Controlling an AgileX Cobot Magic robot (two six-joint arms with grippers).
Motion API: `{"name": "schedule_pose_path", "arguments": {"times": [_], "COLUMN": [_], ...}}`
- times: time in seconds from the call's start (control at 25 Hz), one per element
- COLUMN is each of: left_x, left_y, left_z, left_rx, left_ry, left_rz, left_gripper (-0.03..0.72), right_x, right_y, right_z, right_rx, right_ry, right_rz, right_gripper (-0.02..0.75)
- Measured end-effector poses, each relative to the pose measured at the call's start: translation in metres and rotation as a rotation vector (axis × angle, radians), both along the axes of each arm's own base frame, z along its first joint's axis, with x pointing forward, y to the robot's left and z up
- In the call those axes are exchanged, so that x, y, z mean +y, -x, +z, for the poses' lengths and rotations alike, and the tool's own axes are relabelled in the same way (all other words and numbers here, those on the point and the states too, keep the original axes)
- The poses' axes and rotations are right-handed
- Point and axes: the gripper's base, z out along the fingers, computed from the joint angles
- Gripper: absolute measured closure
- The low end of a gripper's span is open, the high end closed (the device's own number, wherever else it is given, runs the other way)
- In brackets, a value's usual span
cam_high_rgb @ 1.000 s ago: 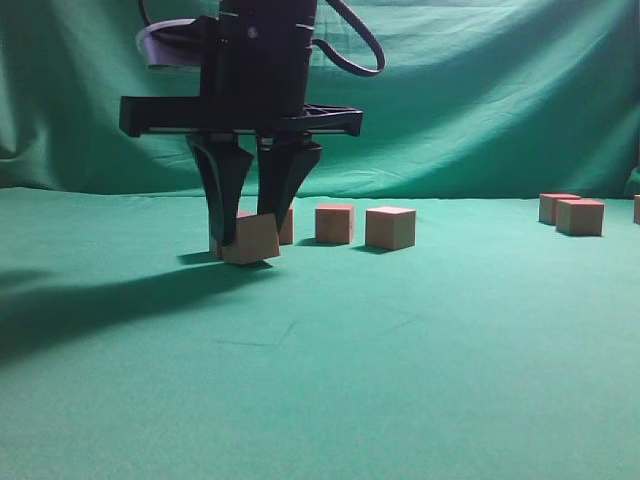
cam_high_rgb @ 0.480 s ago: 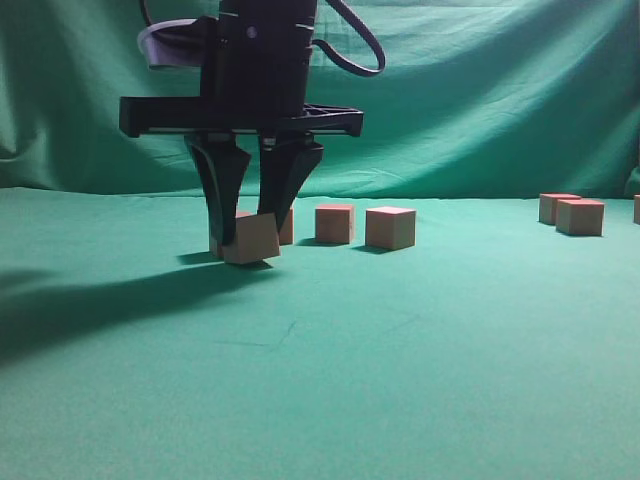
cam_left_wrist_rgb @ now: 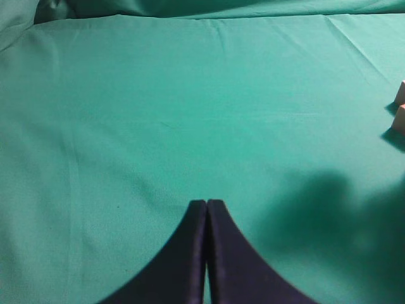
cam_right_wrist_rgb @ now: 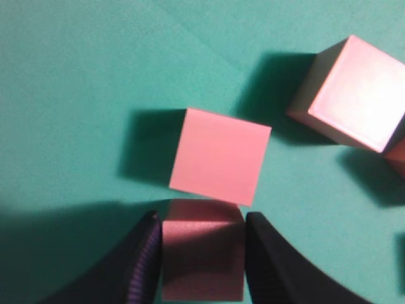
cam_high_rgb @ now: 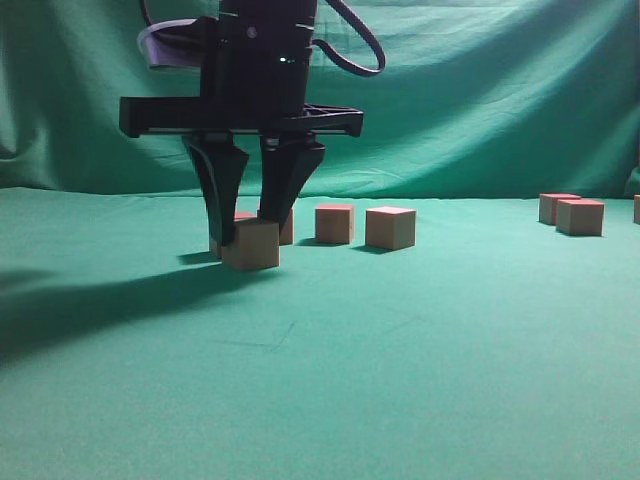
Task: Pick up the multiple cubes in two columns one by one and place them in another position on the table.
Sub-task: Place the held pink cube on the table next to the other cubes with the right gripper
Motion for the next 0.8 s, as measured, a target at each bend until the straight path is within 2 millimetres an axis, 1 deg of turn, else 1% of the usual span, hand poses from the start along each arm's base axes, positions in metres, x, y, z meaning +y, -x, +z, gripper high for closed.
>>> {"name": "schedule_pose_path", "arguments": {"times": [0.12, 0.16, 0.2, 0.24, 0.36, 0.44, 0.6, 0.64, 0.72, 0.8], "left_x": [0.000, 0.000, 0.000, 0.000, 0.000, 0.000, 0.000, 0.000, 0.000, 0.000], "left_y": [0.000, 0.000, 0.000, 0.000, 0.000, 0.000, 0.000, 0.000, 0.000, 0.000], "left_z": [0.000, 0.000, 0.000, 0.000, 0.000, 0.000, 0.000, 0.000, 0.000, 0.000], "left_rx": [0.000, 0.000, 0.000, 0.000, 0.000, 0.000, 0.000, 0.000, 0.000, 0.000], "left_ry": [0.000, 0.000, 0.000, 0.000, 0.000, 0.000, 0.000, 0.000, 0.000, 0.000], "left_rz": [0.000, 0.000, 0.000, 0.000, 0.000, 0.000, 0.000, 0.000, 0.000, 0.000], "left_gripper": [0.688, 0.688, 0.688, 0.688, 0.688, 0.688, 0.688, 0.688, 0.688, 0.688], "right_x": [0.000, 0.000, 0.000, 0.000, 0.000, -0.001, -0.002, -0.002, -0.003, -0.003], "right_y": [0.000, 0.000, 0.000, 0.000, 0.000, 0.000, 0.002, 0.002, 0.002, 0.001], "right_z": [0.000, 0.000, 0.000, 0.000, 0.000, 0.000, -0.001, 0.001, 0.008, 0.022], "right_rx": [0.000, 0.000, 0.000, 0.001, 0.004, 0.005, 0.018, 0.026, 0.029, 0.024], "right_ry": [0.000, 0.000, 0.000, 0.001, 0.004, 0.006, 0.021, 0.032, 0.050, 0.056], "right_rz": [0.000, 0.000, 0.000, 0.000, 0.000, -0.001, 0.004, 0.007, 0.009, 0.011], "right_gripper": [0.473, 0.416, 0.417, 0.356, 0.216, 0.143, 0.150, 0.110, 0.125, 0.125]}}
